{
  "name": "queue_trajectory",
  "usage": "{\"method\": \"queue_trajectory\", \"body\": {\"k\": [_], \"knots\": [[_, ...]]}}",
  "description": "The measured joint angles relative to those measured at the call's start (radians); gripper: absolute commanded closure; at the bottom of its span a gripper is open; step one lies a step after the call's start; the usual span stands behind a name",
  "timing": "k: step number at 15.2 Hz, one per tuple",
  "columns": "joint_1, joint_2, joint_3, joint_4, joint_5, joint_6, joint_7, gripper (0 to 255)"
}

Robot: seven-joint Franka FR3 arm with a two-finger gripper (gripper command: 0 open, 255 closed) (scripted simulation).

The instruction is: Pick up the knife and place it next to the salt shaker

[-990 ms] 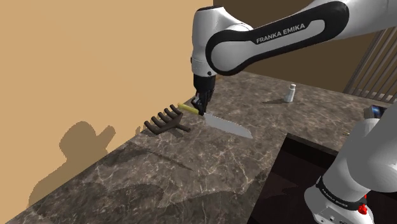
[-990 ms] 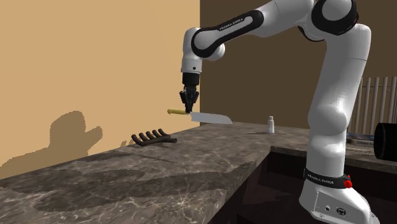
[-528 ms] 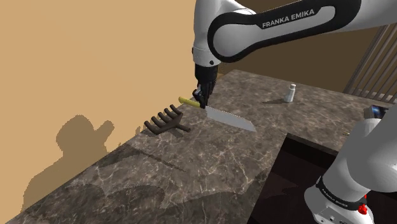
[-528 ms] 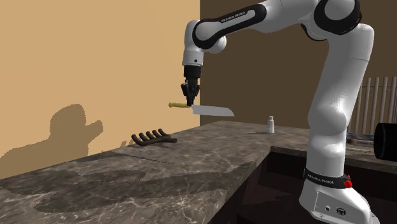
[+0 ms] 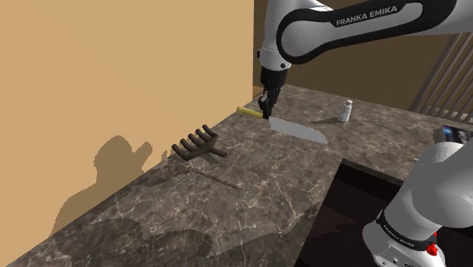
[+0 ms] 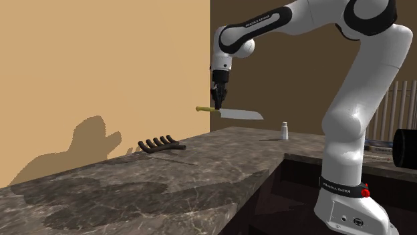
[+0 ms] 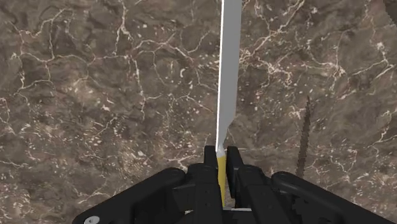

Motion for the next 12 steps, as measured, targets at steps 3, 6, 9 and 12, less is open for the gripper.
{"method": "queue_trajectory", "body": {"k": [3, 6, 9, 12], "knots": [[-0.023, -0.047, -0.051, -0.054, -0.005, 0.004, -0.073, 255], [-0.048, -0.079, -0.102, -0.079, -0.017, -0.005, -0.142, 255], [-0.074, -0.111, -0.154, -0.11, -0.032, -0.007, -0.213, 255], [-0.102, -0.133, -0.209, -0.128, -0.051, -0.015, -0.285, 255]]}}
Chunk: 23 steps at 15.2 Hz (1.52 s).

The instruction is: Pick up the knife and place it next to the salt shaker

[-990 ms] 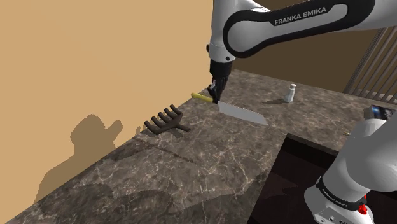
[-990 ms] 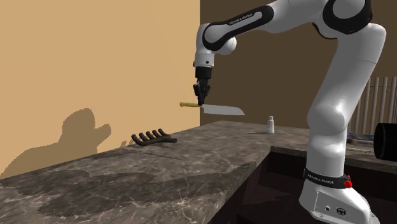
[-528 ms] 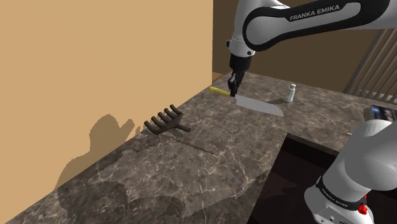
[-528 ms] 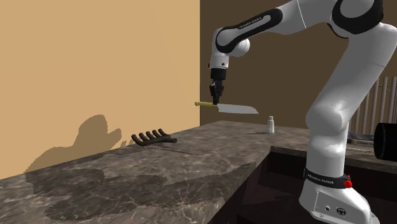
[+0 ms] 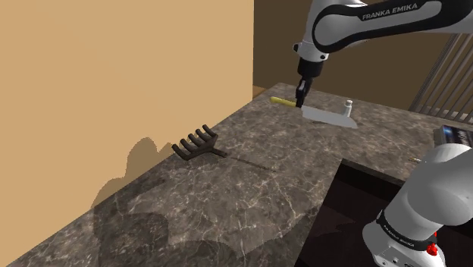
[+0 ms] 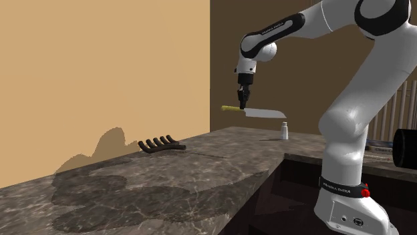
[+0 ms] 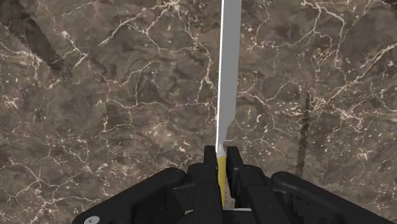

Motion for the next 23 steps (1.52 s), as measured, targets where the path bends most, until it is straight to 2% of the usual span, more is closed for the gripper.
{"method": "queue_trajectory", "body": {"k": [6, 15, 23], "knots": [[-0.058, -0.003, -0.114, 0.008, -0.042, -0.013, -0.149, 255], [-0.13, 0.075, -0.288, 0.105, -0.082, -0.03, -0.379, 255], [-0.14, 0.096, -0.317, 0.024, -0.086, 0.072, -0.412, 255]]}}
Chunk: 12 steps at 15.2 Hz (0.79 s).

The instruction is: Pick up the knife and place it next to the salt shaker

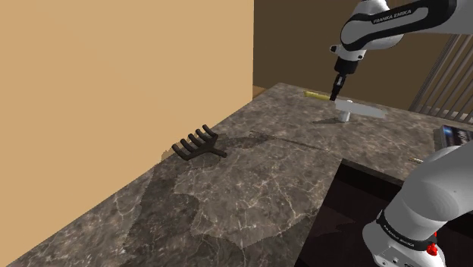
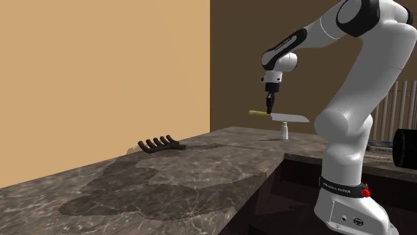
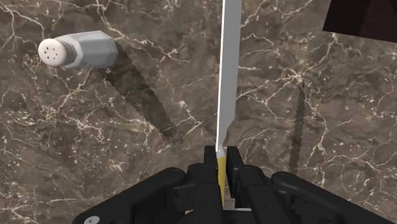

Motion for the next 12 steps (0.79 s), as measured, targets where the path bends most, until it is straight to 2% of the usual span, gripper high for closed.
{"method": "queue_trajectory", "body": {"k": [12], "knots": [[0.001, 0.05, -0.021, -0.124, 0.007, 0.172, -0.017, 255]]}}
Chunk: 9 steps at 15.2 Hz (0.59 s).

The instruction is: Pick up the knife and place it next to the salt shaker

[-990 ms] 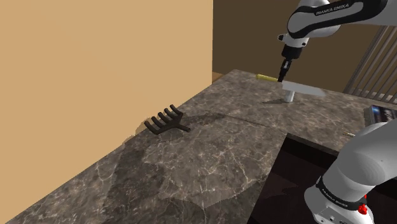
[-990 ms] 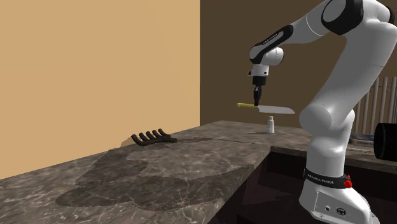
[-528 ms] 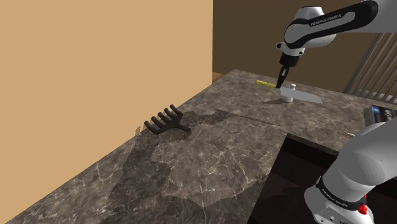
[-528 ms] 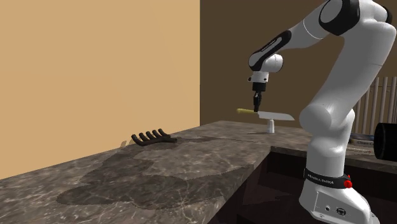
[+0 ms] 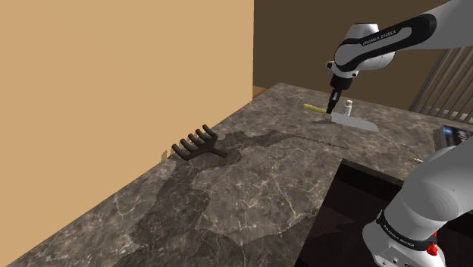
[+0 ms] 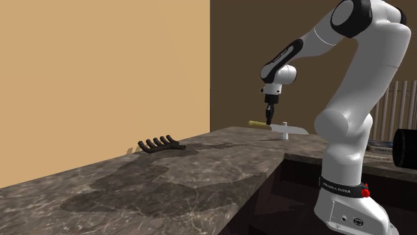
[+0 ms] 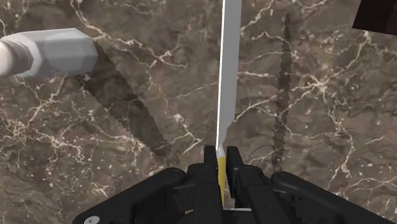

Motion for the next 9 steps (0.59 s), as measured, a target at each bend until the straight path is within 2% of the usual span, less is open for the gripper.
{"method": "queue_trajectory", "body": {"k": [9], "knots": [[0.007, 0.062, -0.017, -0.075, 0.018, 0.134, -0.02, 255]]}}
